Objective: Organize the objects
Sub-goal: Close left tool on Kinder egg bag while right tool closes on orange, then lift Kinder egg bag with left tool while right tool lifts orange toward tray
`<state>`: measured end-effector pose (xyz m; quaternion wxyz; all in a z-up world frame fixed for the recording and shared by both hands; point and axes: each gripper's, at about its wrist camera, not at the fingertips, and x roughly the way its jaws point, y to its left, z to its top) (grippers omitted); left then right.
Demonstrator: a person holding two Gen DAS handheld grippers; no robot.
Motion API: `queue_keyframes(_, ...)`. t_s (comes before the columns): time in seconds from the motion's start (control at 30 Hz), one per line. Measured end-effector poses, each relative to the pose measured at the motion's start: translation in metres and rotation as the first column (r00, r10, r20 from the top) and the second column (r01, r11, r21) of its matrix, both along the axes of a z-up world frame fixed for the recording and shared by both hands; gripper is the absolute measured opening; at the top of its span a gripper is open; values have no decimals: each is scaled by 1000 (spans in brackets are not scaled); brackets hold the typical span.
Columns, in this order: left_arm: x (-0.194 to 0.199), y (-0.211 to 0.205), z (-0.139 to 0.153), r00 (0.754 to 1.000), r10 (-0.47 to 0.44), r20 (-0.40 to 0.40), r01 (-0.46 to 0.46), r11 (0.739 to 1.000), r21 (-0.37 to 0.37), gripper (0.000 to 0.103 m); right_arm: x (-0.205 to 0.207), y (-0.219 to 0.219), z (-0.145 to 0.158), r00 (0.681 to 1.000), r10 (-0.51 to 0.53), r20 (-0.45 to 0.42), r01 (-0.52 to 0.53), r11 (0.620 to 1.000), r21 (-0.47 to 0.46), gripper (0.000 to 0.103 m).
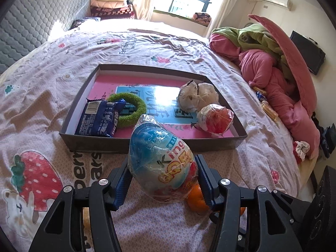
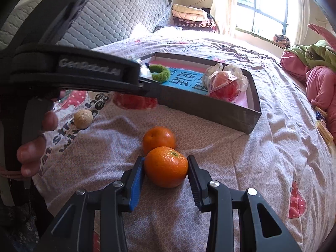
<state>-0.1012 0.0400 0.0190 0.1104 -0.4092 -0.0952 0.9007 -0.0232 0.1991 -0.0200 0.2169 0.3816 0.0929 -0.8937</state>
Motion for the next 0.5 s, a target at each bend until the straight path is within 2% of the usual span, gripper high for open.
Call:
queue_keyframes(0.27,19,-11,27,998,12,-69,-15,999,-30,59,4,10,24,996,-23,-90,17,998,-63,40)
queue_keyframes(0.5,25,-21,40,996,22,-89,-25,999,-35,59,1,11,43,989,-25,-149,13,996,-83,40)
